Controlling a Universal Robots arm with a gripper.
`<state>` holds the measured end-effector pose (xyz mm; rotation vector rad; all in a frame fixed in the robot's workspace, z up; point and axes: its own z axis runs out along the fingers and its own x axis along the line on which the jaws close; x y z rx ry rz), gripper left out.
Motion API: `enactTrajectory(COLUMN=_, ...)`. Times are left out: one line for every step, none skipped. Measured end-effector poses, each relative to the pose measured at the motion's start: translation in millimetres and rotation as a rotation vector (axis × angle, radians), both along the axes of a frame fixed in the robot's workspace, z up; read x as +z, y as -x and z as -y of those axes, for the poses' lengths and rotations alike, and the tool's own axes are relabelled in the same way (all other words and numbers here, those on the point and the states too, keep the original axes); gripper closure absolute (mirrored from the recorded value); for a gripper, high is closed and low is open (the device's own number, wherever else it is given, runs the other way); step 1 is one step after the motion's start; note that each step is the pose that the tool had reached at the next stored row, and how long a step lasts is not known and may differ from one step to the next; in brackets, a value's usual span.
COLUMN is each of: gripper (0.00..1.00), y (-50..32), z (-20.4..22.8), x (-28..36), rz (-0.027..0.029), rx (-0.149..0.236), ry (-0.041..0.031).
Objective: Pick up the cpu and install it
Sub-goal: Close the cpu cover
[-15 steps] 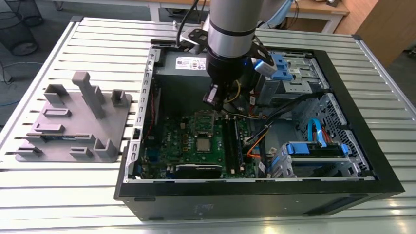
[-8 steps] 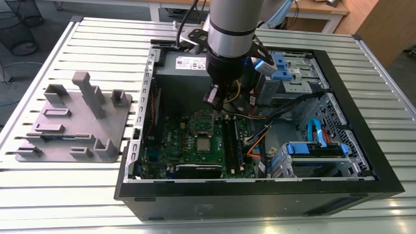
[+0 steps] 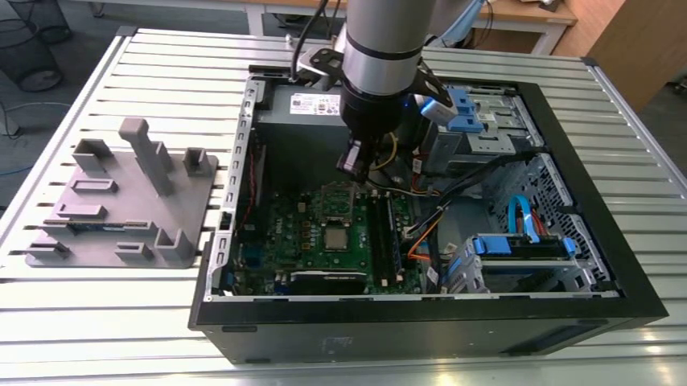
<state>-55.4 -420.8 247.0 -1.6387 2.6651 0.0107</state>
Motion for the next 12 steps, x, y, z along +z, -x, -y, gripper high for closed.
enactTrajectory(gripper=0.89, y=0.0, z=0.1, x=0.0, rz=0.0000, rx=0.003, ry=0.0000)
enactTrajectory(gripper=0.89, y=0.0, z=0.2, x=0.0, rz=0.0000, rx=0.006, ry=0.0000)
enactTrajectory(gripper=0.89, y=0.0, z=0.2, x=0.0, rz=0.0000, rx=0.009, ry=0.0000)
enactTrajectory(gripper=0.89, y=0.0, z=0.3, x=0.0, rz=0.0000, rx=0.011, ry=0.0000)
enactTrajectory(gripper=0.89, y=0.0, z=0.3, x=0.0, rz=0.0000, rx=0.014, ry=0.0000)
enactTrajectory(gripper=0.89, y=0.0, z=0.4, x=0.1, rz=0.0000, rx=0.016, ry=0.0000)
enactTrajectory(gripper=0.89, y=0.0, z=0.4, x=0.1, rz=-0.0001, rx=0.019, ry=0.0001)
enactTrajectory(gripper=0.89, y=0.0, z=0.5, x=0.2, rz=-0.0001, rx=0.021, ry=0.0001)
enactTrajectory(gripper=0.89, y=0.0, z=0.7, x=0.3, rz=-0.0001, rx=0.023, ry=0.0001)
enactTrajectory(gripper=0.89, y=0.0, z=0.8, x=0.5, rz=-0.0002, rx=0.026, ry=0.0001)
enactTrajectory(gripper=0.89, y=0.0, z=0.9, x=0.5, rz=-0.0003, rx=0.028, ry=0.0001)
enactTrajectory(gripper=0.89, y=0.0, z=1.1, x=0.5, rz=-0.0006, rx=0.030, ry=0.0000)
